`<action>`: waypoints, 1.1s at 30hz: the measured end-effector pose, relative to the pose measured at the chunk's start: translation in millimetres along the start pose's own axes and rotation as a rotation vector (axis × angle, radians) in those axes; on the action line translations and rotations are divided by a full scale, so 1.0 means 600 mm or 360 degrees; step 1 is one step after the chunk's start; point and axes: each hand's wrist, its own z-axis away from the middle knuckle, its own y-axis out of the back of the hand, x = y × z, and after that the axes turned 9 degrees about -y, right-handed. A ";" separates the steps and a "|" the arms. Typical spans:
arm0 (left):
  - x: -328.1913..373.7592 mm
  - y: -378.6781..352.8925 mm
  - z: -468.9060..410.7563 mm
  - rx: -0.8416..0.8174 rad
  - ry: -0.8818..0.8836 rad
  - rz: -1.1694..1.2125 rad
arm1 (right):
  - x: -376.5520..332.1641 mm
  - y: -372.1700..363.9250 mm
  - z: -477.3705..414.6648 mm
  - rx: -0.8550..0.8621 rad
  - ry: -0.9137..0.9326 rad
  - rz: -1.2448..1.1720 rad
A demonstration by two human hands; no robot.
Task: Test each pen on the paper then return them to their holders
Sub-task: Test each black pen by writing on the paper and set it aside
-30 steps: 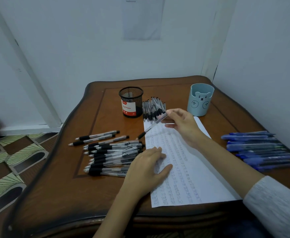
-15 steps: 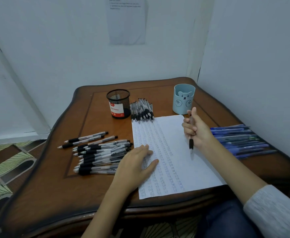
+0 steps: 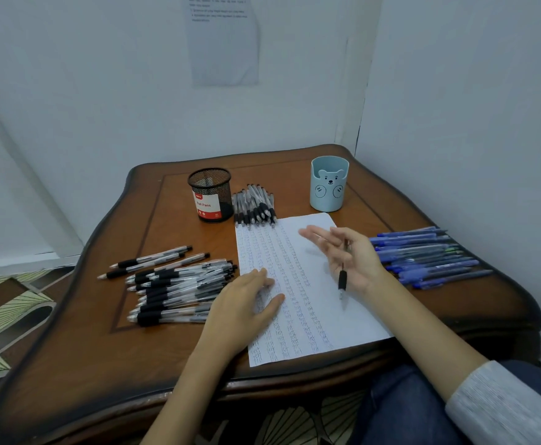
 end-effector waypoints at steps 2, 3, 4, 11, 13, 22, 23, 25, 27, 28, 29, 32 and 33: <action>0.000 0.000 0.000 0.0002 0.0002 -0.0002 | 0.006 0.002 0.005 0.0020 -0.0041 0.0134; 0.001 0.000 0.000 -0.0001 0.0003 -0.0004 | 0.008 0.002 0.009 0.0044 -0.0054 0.0224; 0.001 0.000 0.000 -0.0003 0.0003 -0.0007 | 0.010 0.000 0.012 0.0066 -0.0059 0.0273; 0.003 0.002 0.002 -0.0004 -0.0009 -0.0013 | 0.019 -0.001 0.022 0.0176 0.0088 0.0349; 0.003 0.002 0.002 -0.0001 -0.0012 -0.0010 | 0.019 0.001 0.025 0.0148 0.0060 0.0338; 0.005 0.003 0.002 -0.0021 0.0001 -0.0014 | 0.023 0.002 0.028 0.0202 0.0136 0.0713; 0.005 0.003 0.002 -0.0020 -0.0001 -0.0015 | 0.026 0.001 0.026 0.0220 0.0221 0.0817; 0.005 0.004 0.002 -0.0011 -0.0004 -0.0015 | 0.033 0.002 0.022 0.0273 0.0419 0.1002; 0.006 0.003 0.002 -0.0007 -0.0006 -0.0020 | 0.041 0.005 0.017 0.0376 0.0600 0.1194; 0.006 0.003 0.002 -0.0012 -0.0004 -0.0024 | 0.043 0.005 0.016 0.0401 0.0660 0.1262; 0.006 0.003 0.002 -0.0017 -0.0001 -0.0024 | 0.045 0.006 0.015 0.0420 0.0701 0.1304; 0.006 0.002 0.001 -0.0024 -0.0003 -0.0024 | 0.046 0.011 0.013 0.0568 0.0810 0.1448; 0.007 0.003 0.001 -0.0021 -0.0004 -0.0024 | 0.047 0.013 0.011 0.0621 0.0850 0.1536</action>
